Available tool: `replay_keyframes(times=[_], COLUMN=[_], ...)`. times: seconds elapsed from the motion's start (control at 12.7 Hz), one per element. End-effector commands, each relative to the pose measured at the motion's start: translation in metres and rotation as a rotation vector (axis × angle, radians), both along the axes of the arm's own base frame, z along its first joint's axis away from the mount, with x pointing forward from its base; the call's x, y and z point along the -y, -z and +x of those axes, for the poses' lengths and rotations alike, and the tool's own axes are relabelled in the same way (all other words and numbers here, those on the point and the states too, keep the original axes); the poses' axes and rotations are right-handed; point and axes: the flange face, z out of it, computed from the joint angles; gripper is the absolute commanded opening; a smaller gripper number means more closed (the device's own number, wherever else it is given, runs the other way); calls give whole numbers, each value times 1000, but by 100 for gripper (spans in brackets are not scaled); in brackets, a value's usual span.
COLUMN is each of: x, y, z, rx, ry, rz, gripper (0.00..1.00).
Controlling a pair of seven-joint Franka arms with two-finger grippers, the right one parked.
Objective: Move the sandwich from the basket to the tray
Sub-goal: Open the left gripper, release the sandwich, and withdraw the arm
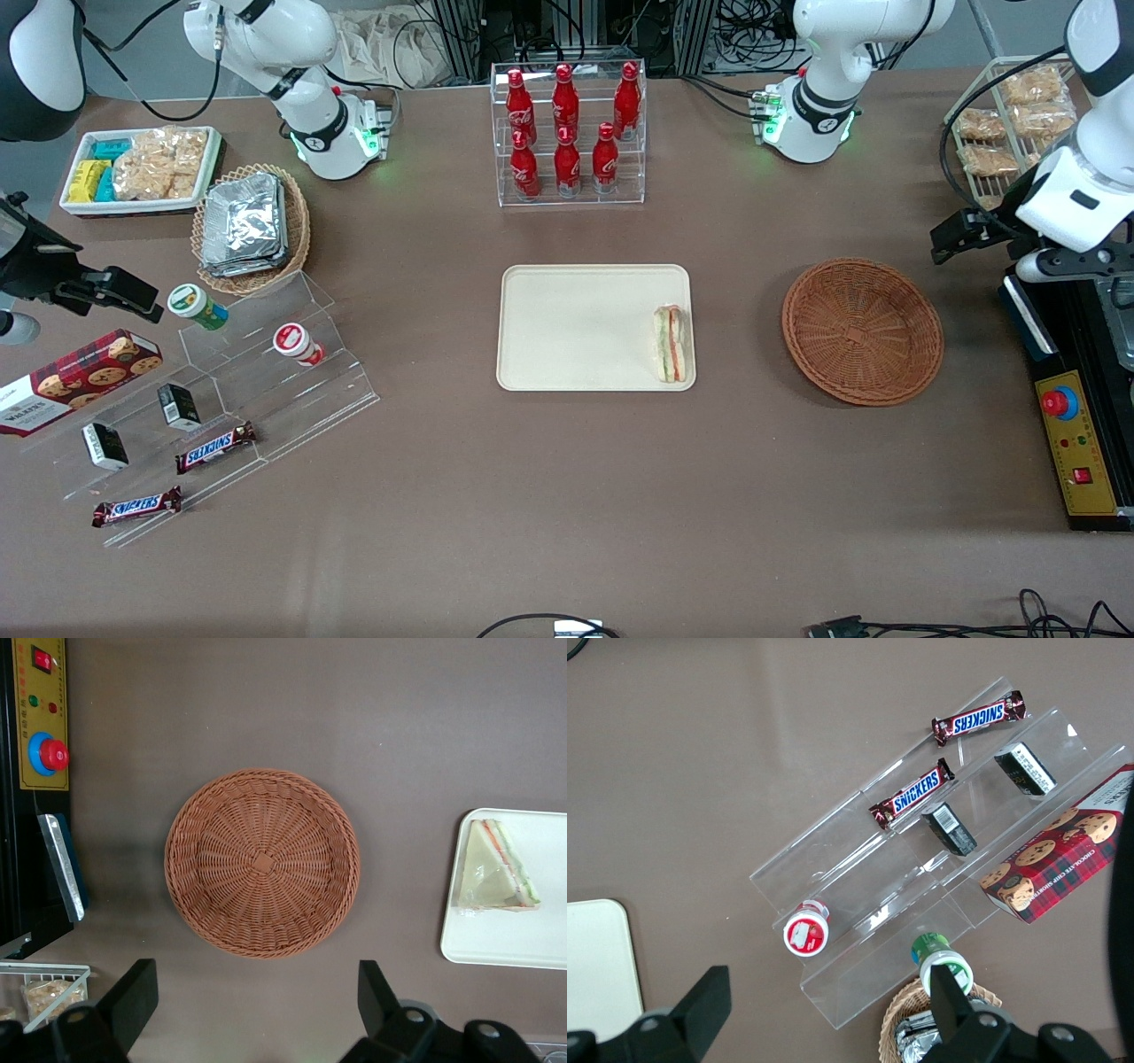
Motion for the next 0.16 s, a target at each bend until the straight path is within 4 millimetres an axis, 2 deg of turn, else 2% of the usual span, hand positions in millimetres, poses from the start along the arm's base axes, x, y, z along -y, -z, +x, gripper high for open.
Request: replay_keyframes(times=[0.0, 0.08], x=[3, 3], y=[-9, -9], z=[1, 2], rx=[-6, -9], ry=[12, 13], rz=[-15, -15], gripper=[100, 100])
